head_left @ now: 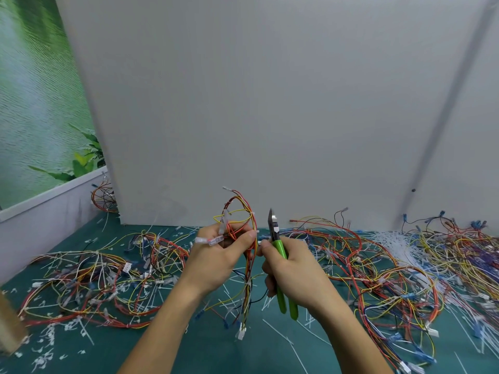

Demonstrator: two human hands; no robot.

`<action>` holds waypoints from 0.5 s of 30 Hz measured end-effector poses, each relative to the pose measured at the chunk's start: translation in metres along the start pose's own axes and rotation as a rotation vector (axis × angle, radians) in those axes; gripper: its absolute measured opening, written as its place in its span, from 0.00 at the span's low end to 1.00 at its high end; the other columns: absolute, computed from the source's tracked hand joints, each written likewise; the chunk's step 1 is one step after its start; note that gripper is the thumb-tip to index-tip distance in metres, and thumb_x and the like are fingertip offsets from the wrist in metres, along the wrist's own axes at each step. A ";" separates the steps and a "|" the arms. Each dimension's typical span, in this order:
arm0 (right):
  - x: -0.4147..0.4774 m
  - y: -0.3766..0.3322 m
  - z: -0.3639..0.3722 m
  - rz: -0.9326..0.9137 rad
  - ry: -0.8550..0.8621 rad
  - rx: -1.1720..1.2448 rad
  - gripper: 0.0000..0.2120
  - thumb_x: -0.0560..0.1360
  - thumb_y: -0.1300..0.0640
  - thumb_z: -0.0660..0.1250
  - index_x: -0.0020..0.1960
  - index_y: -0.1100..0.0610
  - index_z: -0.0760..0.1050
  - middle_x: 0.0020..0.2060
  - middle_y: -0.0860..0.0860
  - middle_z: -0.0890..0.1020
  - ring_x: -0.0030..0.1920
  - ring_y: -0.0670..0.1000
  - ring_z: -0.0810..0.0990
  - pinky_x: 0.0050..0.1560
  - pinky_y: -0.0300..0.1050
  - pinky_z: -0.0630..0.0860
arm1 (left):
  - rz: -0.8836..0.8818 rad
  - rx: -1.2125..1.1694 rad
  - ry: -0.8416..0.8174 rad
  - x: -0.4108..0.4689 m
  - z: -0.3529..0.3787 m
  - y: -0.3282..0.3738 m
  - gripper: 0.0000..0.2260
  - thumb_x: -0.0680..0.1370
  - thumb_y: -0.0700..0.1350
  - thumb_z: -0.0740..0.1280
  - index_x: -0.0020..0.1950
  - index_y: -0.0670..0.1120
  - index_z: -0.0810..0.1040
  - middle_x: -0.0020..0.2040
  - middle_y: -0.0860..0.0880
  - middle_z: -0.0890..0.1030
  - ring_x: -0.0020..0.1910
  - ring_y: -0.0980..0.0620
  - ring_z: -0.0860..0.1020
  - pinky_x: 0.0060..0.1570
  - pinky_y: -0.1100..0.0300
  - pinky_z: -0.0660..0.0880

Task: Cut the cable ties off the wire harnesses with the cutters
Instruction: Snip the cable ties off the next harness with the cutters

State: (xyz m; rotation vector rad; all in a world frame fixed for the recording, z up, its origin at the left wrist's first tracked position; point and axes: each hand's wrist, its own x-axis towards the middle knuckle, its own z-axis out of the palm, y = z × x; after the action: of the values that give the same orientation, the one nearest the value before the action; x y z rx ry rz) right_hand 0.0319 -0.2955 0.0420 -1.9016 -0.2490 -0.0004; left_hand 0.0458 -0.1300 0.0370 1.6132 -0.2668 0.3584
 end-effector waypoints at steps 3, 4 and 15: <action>0.000 0.000 -0.001 -0.063 0.029 -0.014 0.13 0.83 0.47 0.64 0.48 0.55 0.77 0.32 0.53 0.77 0.30 0.50 0.80 0.38 0.55 0.82 | -0.015 -0.001 0.013 0.000 0.000 0.001 0.03 0.75 0.45 0.75 0.43 0.53 0.86 0.37 0.53 0.86 0.31 0.61 0.81 0.31 0.71 0.74; 0.000 0.001 -0.001 -0.084 0.036 -0.007 0.13 0.82 0.46 0.64 0.47 0.54 0.77 0.31 0.52 0.77 0.31 0.50 0.79 0.39 0.56 0.81 | -0.020 -0.001 0.005 -0.001 0.000 0.001 0.03 0.74 0.47 0.75 0.43 0.56 0.87 0.37 0.53 0.86 0.31 0.61 0.81 0.32 0.71 0.74; 0.003 0.006 0.002 -0.192 0.112 -0.007 0.10 0.82 0.48 0.67 0.46 0.52 0.77 0.36 0.60 0.81 0.33 0.54 0.79 0.36 0.50 0.77 | -0.122 -0.063 -0.029 0.000 -0.002 -0.001 0.14 0.68 0.60 0.77 0.46 0.51 0.87 0.39 0.45 0.86 0.37 0.45 0.82 0.32 0.57 0.74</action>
State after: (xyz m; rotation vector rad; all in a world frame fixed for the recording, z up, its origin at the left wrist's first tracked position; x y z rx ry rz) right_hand 0.0353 -0.2952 0.0361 -1.8708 -0.3551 -0.2366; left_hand 0.0459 -0.1280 0.0363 1.5655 -0.1987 0.2306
